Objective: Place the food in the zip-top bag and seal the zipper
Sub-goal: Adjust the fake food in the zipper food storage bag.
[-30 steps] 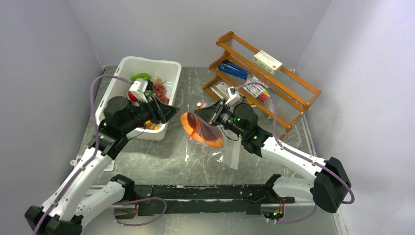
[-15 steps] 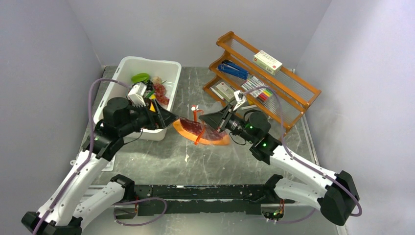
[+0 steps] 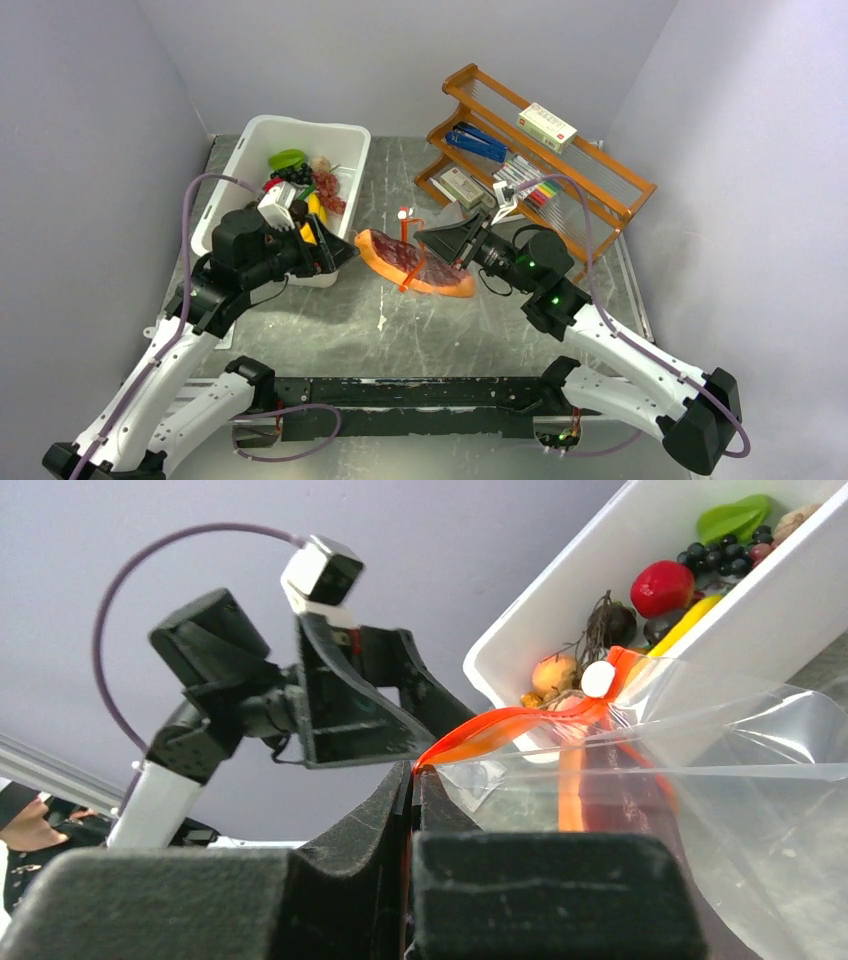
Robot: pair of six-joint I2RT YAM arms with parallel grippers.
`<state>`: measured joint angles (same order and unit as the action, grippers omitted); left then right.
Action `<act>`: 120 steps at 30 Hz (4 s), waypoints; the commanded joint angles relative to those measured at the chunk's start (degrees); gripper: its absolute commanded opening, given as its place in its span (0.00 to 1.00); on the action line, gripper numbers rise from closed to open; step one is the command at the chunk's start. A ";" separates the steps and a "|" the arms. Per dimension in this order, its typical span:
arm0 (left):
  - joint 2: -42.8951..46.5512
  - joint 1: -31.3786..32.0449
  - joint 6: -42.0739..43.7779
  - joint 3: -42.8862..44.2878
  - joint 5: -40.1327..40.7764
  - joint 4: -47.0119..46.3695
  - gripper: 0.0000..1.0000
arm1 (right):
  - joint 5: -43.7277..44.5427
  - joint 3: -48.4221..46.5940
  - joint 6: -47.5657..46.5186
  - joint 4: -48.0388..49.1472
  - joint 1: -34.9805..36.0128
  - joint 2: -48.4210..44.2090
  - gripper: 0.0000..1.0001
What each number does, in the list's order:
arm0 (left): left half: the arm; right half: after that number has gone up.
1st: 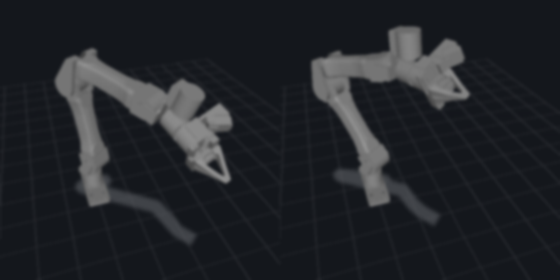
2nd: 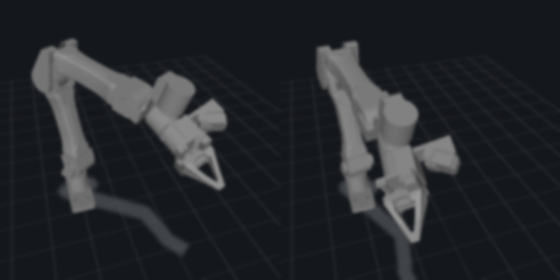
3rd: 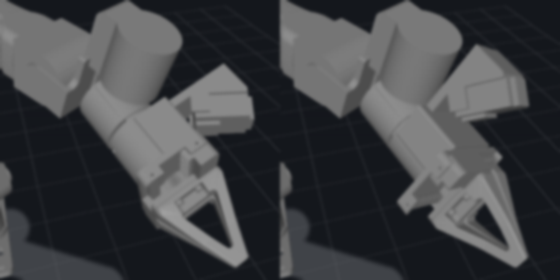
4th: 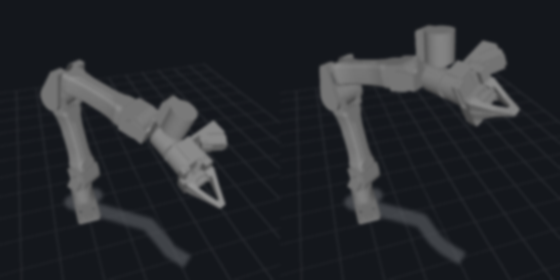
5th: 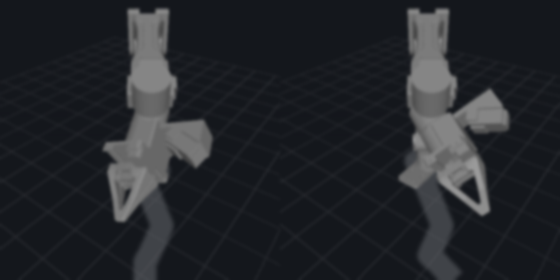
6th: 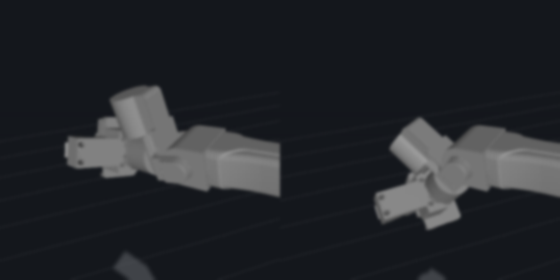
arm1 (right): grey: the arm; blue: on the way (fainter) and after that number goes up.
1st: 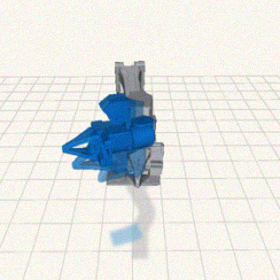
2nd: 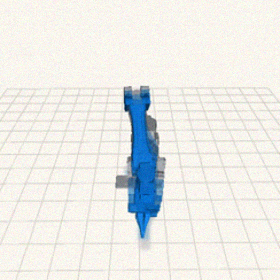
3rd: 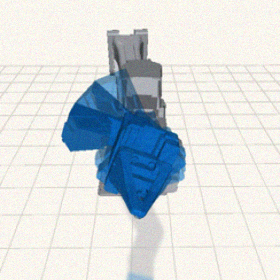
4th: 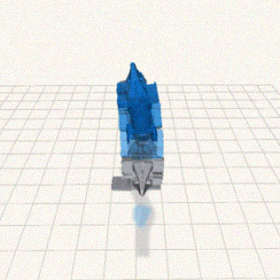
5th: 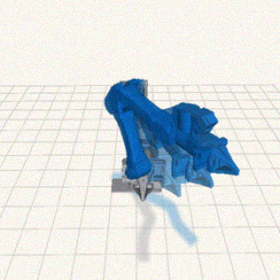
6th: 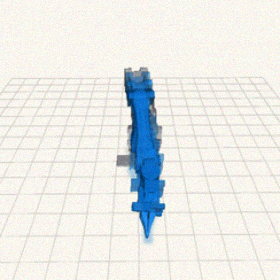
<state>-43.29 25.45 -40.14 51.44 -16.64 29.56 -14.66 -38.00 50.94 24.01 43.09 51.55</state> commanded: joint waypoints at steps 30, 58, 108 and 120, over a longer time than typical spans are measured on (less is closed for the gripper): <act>0.01 0.30 -10.32 -15.18 -9.65 -41.67 0.07 | -6.18 -3.72 8.50 13.92 0.04 10.63 0.00; -6.76 0.39 1.06 2.72 -5.00 -12.15 0.61 | -7.45 -14.89 3.84 11.53 3.40 24.06 0.00; -25.94 0.37 9.58 11.39 -7.12 -16.45 0.07 | 24.98 -20.81 -15.75 -37.42 0.19 14.59 0.00; -29.84 0.48 10.60 12.23 -9.06 -18.18 0.07 | 19.77 -23.52 -10.88 -36.08 -0.11 23.21 0.24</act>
<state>-73.41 25.56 -30.22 62.81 -23.77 14.55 7.03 -59.42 38.26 -12.67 43.42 72.93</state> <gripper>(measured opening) 0.073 0.210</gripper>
